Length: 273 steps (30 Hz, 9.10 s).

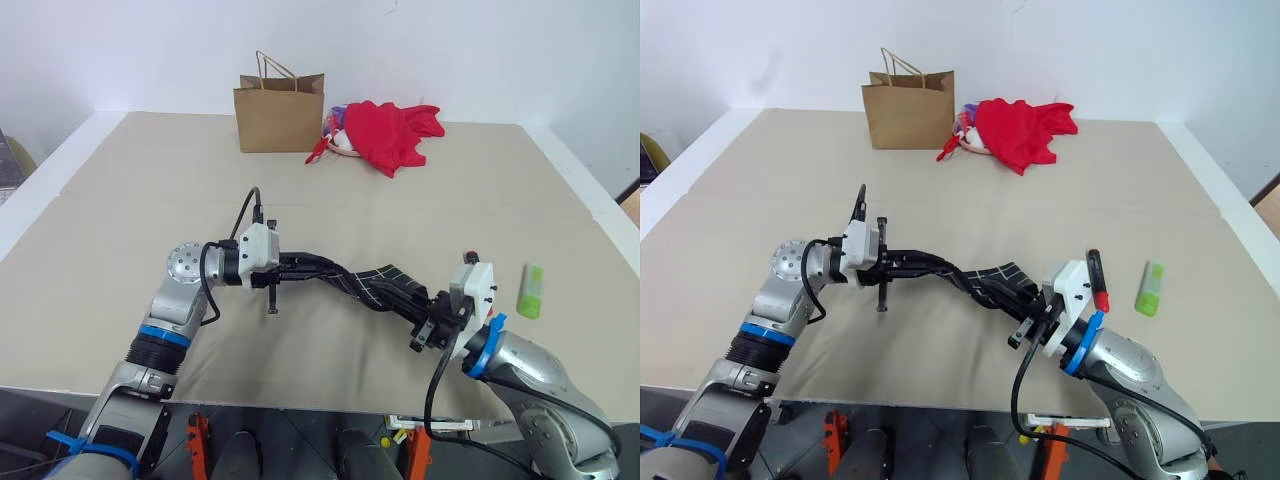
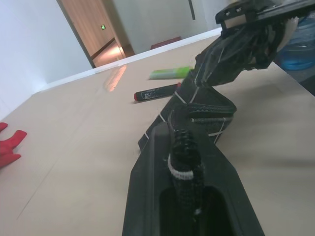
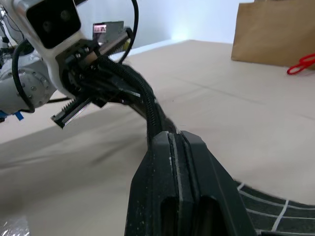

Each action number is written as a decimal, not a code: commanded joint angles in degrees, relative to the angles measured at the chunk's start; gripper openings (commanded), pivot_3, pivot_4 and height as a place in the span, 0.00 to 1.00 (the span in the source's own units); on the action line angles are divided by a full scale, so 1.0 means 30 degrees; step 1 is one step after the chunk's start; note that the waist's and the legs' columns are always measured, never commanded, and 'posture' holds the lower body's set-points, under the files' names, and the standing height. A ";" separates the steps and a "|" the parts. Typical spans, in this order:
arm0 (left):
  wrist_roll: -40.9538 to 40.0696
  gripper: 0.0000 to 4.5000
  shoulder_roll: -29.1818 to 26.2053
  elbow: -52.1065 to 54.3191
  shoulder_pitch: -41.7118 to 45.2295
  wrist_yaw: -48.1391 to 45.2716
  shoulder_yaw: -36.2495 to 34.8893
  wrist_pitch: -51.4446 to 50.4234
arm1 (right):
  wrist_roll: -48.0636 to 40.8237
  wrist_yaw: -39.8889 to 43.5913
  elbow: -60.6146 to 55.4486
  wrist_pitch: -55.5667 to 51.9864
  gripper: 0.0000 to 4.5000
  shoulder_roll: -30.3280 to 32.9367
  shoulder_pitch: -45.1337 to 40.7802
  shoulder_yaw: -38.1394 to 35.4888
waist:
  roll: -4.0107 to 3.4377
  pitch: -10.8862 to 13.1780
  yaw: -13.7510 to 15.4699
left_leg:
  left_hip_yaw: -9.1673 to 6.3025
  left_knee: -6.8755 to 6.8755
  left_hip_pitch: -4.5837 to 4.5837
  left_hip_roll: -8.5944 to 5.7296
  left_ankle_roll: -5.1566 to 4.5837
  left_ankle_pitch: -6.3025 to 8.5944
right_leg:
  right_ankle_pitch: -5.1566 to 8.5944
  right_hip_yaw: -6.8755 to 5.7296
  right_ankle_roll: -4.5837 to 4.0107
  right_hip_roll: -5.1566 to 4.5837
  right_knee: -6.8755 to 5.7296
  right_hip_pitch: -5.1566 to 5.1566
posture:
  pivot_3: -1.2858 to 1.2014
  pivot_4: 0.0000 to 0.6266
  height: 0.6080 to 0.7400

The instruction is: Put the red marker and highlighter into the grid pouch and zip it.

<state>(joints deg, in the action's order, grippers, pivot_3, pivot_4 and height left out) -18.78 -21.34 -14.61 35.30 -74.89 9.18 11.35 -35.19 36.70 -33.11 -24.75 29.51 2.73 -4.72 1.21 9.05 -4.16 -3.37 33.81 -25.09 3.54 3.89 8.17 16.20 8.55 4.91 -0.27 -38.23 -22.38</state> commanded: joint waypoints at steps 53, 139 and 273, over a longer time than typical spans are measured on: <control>0.5341 1.00 -0.3907 0.1048 -0.4331 0.0773 0.1452 1.0843 | 0.5006 0.4587 0.9707 0.3335 0.01 -0.0210 -0.4603 0.2519 | 0.0015 0.0032 0.0011 | 0.0008 -0.0028 0.0015 0.0007 -0.0020 -0.0023 | -0.0019 -0.0014 -0.0041 -0.0004 0.0001 -0.0003 | 0.52 0.24 1.00; -0.0652 0.00 -0.1389 -0.0313 0.0705 -0.0860 0.0497 -0.0272 | 0.2817 0.5111 0.2699 0.9185 0.01 0.1589 0.4313 -0.4240 | -0.0082 0.0056 0.0020 | -0.0043 -0.0014 0.0011 0.0006 0.0012 -0.0070 | 0.0020 -0.0095 -0.0103 -0.0011 -0.0007 0.0041 | 0.52 0.24 1.00; 0.1115 0.00 0.0889 -0.2200 0.1520 -0.1025 0.0564 0.2878 | 0.0063 0.9839 0.2748 0.1575 0.13 0.9415 0.0574 -0.6894 | -0.0186 0.0223 0.0009 | -0.0193 -0.0026 -0.0022 -0.0063 0.0006 -0.0070 | 0.0024 -0.0220 -0.0006 -0.0050 0.0007 0.0079 | 0.52 0.24 1.00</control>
<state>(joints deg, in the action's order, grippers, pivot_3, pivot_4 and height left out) -14.13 -18.69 -23.29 39.66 -77.99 11.50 19.32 -35.38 65.17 -24.71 -21.29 56.72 4.38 -22.96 0.65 9.72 -4.13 -3.96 33.74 -25.15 3.35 3.91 7.95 16.25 7.89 4.90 -0.42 -38.21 -22.14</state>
